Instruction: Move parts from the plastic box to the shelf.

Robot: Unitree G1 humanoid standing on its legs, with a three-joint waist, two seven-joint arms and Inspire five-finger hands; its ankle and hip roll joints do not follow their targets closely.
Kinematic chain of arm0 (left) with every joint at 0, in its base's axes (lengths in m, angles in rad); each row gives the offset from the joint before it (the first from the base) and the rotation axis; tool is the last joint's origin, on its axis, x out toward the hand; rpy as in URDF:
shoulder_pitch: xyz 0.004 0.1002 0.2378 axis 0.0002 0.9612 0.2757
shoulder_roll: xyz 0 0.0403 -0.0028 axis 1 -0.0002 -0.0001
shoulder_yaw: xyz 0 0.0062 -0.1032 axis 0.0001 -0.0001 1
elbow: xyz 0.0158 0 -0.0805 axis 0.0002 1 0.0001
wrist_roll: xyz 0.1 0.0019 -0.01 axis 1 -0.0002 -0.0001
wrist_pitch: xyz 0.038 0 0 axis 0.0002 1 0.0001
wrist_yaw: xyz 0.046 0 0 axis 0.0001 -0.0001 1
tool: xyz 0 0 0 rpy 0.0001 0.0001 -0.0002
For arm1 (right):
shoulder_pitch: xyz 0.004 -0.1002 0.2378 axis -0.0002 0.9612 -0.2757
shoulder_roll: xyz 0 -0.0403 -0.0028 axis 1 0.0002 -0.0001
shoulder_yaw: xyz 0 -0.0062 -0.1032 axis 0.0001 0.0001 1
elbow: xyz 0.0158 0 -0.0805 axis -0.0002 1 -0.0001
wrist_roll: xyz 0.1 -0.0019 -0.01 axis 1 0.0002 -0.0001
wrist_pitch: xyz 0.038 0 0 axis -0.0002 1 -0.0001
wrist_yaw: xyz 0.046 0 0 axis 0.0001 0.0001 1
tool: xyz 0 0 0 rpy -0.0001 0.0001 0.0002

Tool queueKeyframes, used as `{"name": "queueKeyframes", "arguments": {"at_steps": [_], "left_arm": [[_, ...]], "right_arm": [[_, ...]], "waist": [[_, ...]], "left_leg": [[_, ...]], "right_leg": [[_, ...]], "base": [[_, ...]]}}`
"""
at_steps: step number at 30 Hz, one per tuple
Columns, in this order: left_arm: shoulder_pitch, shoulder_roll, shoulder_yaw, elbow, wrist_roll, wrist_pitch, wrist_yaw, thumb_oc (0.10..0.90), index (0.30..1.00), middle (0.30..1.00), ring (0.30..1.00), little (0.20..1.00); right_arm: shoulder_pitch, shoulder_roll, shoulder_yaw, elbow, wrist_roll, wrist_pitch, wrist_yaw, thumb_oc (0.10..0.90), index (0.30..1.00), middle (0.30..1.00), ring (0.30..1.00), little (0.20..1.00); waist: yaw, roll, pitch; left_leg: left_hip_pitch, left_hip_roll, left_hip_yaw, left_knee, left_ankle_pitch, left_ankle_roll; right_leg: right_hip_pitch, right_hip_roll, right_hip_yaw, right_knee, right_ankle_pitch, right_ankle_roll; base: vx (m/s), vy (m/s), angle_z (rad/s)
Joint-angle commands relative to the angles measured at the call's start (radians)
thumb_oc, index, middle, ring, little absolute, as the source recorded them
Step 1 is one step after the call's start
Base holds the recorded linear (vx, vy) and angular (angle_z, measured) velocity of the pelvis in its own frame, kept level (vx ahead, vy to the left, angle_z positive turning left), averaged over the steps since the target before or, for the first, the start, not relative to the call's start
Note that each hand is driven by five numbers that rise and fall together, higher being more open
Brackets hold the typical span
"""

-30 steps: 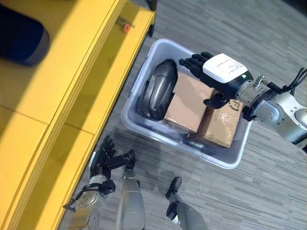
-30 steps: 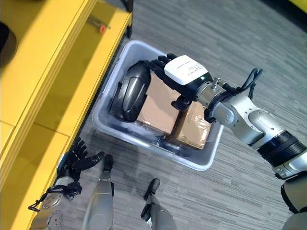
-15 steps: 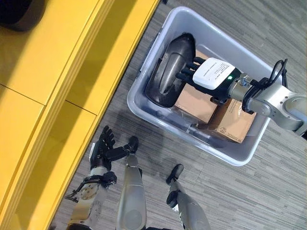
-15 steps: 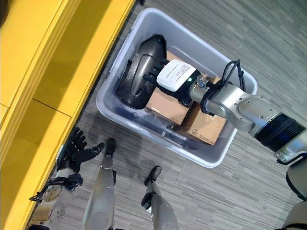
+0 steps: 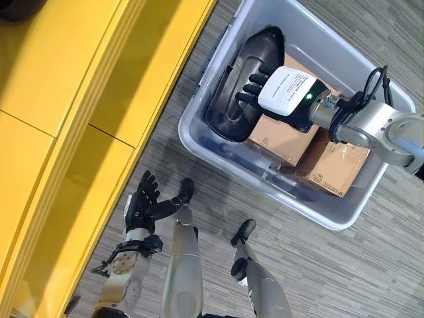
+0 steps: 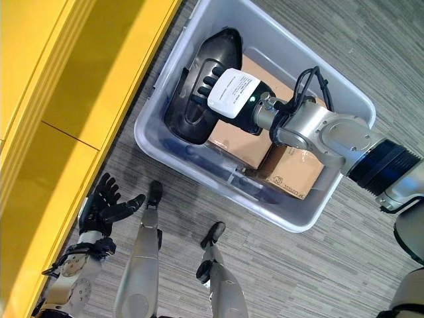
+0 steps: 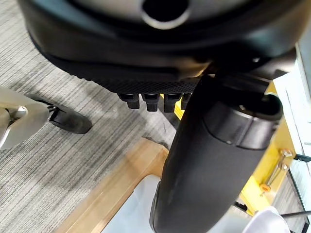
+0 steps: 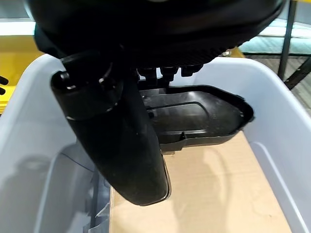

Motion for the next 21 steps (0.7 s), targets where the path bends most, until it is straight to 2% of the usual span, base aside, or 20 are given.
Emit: {"name": "queueKeyframes", "arguments": {"at_steps": [1, 3, 12, 21], "left_arm": [[0.012, 0.054, 0.021, -0.12, -0.001, -0.083, 0.016, 0.9, 1.0, 1.0, 1.0, 1.0], [0.009, 0.054, 0.023, -0.124, -0.005, -0.086, 0.019, 0.9, 1.0, 1.0, 1.0, 1.0], [0.021, 0.06, 0.034, -0.154, -0.011, -0.102, 0.027, 0.9, 1.0, 1.0, 1.0, 1.0], [0.031, 0.087, 0.051, -0.231, -0.029, -0.128, 0.028, 0.9, 1.0, 1.0, 1.0, 1.0]], "right_arm": [[-0.162, -0.062, 0.019, -0.018, -0.019, 0.02, -0.059, 0.9, 1.0, 1.0, 1.0, 1.0], [-0.17, -0.059, 0.026, -0.015, -0.029, 0.022, -0.065, 0.9, 1.0, 1.0, 1.0, 1.0], [-0.22, -0.065, 0.058, 0.004, -0.057, 0.033, -0.081, 0.9, 1.0, 1.0, 1.0, 1.0], [-0.336, -0.11, 0.123, 0.041, -0.085, 0.06, -0.118, 0.9, 1.0, 1.0, 1.0, 1.0]], "waist": [[0.011, -0.009, 0.011], [0.011, -0.013, 0.011], [0.009, -0.011, 0.011], [-0.008, -0.002, 0.011]], "left_leg": [[-0.039, 0.06, 0.034, 0.003, 0.051, -0.055], [-0.042, 0.056, 0.024, 0.007, 0.028, -0.066], [-0.135, 0.034, 0.005, 0.039, 0.013, -0.064], [-0.279, -0.013, -0.027, 0.112, -0.035, -0.044]], "right_leg": [[0.141, -0.053, 0.014, 0.079, -0.127, 0.047], [0.146, -0.05, 0.02, 0.078, -0.144, 0.048], [0.095, -0.044, 0.009, 0.076, -0.15, 0.047], [0.007, -0.056, 0.023, 0.098, -0.159, 0.053]], "base": [[0.01, -0.02, 0.03], [0.04, -0.036, 0.04], [0.02, -0.028, 0.05], [0.02, -0.019, 0.05]]}}
